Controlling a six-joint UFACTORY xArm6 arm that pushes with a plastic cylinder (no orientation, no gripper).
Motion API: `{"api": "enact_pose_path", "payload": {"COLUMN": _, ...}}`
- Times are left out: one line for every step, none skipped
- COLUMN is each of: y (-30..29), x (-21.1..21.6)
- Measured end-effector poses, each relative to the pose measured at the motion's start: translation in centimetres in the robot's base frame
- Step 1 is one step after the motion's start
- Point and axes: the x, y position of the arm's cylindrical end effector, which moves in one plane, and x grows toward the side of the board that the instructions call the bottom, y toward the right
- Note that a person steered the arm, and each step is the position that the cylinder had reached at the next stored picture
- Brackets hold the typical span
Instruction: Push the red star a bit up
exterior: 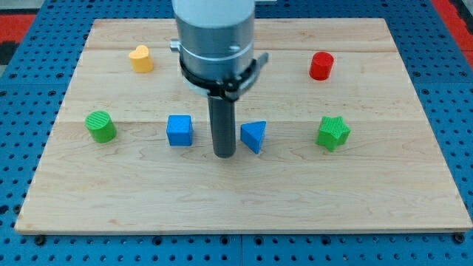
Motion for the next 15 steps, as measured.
{"api": "enact_pose_path", "payload": {"y": 2.6, "x": 1.3}}
{"api": "enact_pose_path", "payload": {"y": 4.1, "x": 0.1}}
{"api": "enact_pose_path", "payload": {"y": 5.2, "x": -1.1}}
{"api": "enact_pose_path", "payload": {"y": 5.1, "x": -0.6}}
{"api": "enact_pose_path", "payload": {"y": 0.9, "x": 0.1}}
{"api": "enact_pose_path", "payload": {"y": -0.2, "x": -2.8}}
{"api": "enact_pose_path", "payload": {"y": -1.3, "x": -6.1}}
{"api": "enact_pose_path", "payload": {"y": -3.5, "x": -7.2}}
{"api": "enact_pose_path", "payload": {"y": -5.4, "x": -10.1}}
{"api": "enact_pose_path", "payload": {"y": -6.5, "x": -13.1}}
{"api": "enact_pose_path", "payload": {"y": -6.8, "x": -15.0}}
{"api": "enact_pose_path", "payload": {"y": -6.8, "x": -15.7}}
{"api": "enact_pose_path", "payload": {"y": -6.8, "x": -16.1}}
{"api": "enact_pose_path", "payload": {"y": -6.7, "x": -15.0}}
{"api": "enact_pose_path", "payload": {"y": -5.5, "x": -14.3}}
